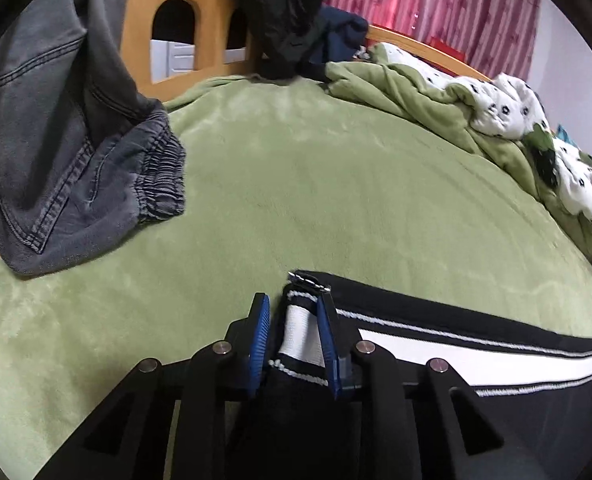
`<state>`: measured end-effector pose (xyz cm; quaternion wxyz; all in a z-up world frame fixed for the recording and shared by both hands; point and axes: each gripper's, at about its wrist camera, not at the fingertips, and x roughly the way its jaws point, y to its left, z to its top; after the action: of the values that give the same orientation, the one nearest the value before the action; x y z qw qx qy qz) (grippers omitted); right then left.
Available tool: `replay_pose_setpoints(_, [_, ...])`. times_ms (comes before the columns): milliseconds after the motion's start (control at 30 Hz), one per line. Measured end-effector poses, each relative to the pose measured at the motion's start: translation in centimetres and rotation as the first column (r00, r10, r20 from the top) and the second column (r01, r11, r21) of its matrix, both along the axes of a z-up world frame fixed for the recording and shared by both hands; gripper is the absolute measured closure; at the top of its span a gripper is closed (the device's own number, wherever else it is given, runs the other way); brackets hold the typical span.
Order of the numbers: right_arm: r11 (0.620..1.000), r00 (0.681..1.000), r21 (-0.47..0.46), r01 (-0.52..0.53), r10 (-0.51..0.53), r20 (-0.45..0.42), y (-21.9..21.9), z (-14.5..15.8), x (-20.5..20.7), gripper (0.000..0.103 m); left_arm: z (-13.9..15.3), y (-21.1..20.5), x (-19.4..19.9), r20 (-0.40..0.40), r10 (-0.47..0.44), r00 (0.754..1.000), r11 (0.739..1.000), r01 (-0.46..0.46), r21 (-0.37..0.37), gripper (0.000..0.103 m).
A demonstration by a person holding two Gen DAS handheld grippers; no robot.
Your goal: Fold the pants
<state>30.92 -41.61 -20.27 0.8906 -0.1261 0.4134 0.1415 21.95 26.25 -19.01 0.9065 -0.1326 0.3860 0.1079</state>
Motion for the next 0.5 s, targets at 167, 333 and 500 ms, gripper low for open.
replay_pose_setpoints(167, [0.998, 0.998, -0.012, 0.061, -0.061, -0.029, 0.6, -2.7, 0.6, 0.098, -0.1, -0.3, 0.3, -0.038, -0.011, 0.999, 1.0, 0.012, 0.012, 0.079])
replay_pose_setpoints(333, [0.979, 0.977, 0.052, 0.195, -0.199, 0.079, -0.9, 1.0, -1.9, 0.083, 1.5, -1.3, -1.7, -0.026, -0.04, 0.999, 0.996, 0.042, 0.075, 0.067])
replay_pose_setpoints(500, [0.935, 0.935, 0.007, 0.354, -0.354, 0.026, -3.4, -1.0, -1.4, 0.077, 3.2, -3.5, -2.9, 0.078, -0.156, 0.985, 0.984, 0.148, 0.096, 0.051])
